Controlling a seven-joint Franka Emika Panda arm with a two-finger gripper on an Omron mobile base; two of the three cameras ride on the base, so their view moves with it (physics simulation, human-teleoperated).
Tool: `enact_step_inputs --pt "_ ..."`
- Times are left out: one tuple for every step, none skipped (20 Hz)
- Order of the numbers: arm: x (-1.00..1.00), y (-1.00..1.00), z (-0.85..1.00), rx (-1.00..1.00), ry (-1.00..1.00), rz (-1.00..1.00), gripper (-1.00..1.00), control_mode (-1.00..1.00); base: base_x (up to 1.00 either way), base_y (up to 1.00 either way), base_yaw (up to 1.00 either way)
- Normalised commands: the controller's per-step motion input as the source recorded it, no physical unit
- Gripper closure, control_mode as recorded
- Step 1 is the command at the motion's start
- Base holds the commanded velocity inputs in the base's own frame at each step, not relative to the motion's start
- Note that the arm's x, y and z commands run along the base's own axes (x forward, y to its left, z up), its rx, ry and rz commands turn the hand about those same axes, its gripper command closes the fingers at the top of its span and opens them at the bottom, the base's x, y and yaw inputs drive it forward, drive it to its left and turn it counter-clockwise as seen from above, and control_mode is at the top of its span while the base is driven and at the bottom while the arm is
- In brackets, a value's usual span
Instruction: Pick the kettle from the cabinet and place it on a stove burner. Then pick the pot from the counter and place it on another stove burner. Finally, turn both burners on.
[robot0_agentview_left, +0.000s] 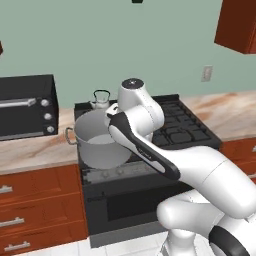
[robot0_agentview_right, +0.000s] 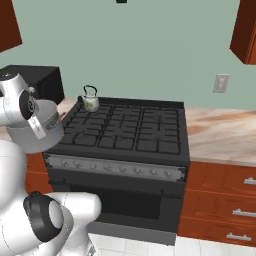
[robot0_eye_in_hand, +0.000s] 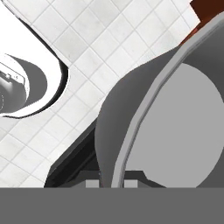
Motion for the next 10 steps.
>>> enact_step_inputs --pt "0.0 0.0 0.0 0.0 0.0 0.0 1.0 1.0 0.0 -0.51 0.04" --pt "0.0 0.0 0.0 0.0 0.0 0.0 1.0 1.0 0.0 -0.5 0.05" --pt "0.0 0.0 0.0 0.0 0.0 0.0 1.0 1.0 0.0 -0.48 0.06" --pt "0.0 0.0 0.0 0.0 0.0 0.0 1.0 1.0 0.0 -0.49 0.07" --pt "0.0 0.0 0.0 0.0 0.0 0.0 1.0 1.0 0.0 -0.5 0.07" --pt "0.0 0.0 0.0 0.0 0.0 0.0 1.0 1.0 0.0 -0.5 0.06" --pt "0.0 0.0 0.0 0.0 0.0 0.0 1.0 1.0 0.01 -0.52 0.06" --pt "0.0 0.0 0.0 0.0 0.0 0.0 1.0 1.0 0.0 -0.53 0.05" --pt "0.0 0.0 0.0 0.0 0.0 0.0 1.0 1.0 0.01 -0.54 0.05" --pt "0.0 0.0 0.0 0.0 0.0 0.0 1.0 1.0 0.0 -0.55 0.05"
